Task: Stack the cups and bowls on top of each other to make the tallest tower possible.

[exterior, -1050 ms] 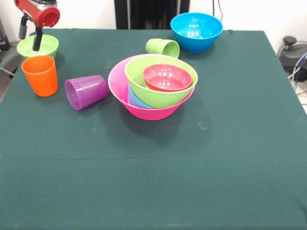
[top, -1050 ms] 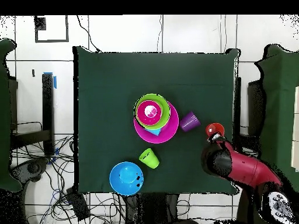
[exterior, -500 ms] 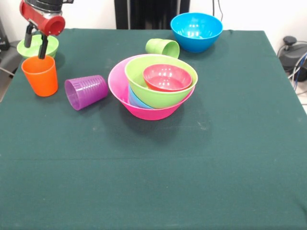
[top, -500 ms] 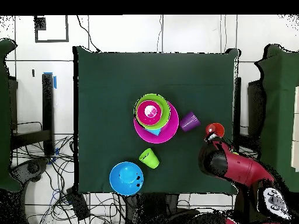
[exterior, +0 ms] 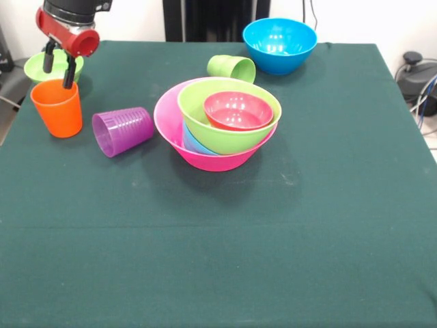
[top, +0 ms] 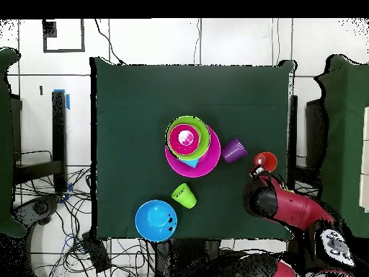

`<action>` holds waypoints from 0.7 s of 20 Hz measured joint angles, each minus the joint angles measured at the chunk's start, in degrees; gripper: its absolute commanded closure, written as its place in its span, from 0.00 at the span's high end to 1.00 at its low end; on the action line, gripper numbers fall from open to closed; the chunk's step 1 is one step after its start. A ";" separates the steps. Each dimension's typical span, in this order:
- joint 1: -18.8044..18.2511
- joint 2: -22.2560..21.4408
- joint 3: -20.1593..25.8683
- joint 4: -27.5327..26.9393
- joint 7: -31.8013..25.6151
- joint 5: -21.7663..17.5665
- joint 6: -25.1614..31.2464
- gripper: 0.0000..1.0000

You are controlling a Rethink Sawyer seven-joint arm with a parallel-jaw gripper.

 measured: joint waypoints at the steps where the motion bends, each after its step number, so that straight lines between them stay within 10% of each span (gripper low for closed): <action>1: -0.01 0.06 0.01 0.00 0.00 0.00 0.00 1.00; 14: -4.92 2.08 3.08 -0.06 0.00 -2.08 -0.16 1.00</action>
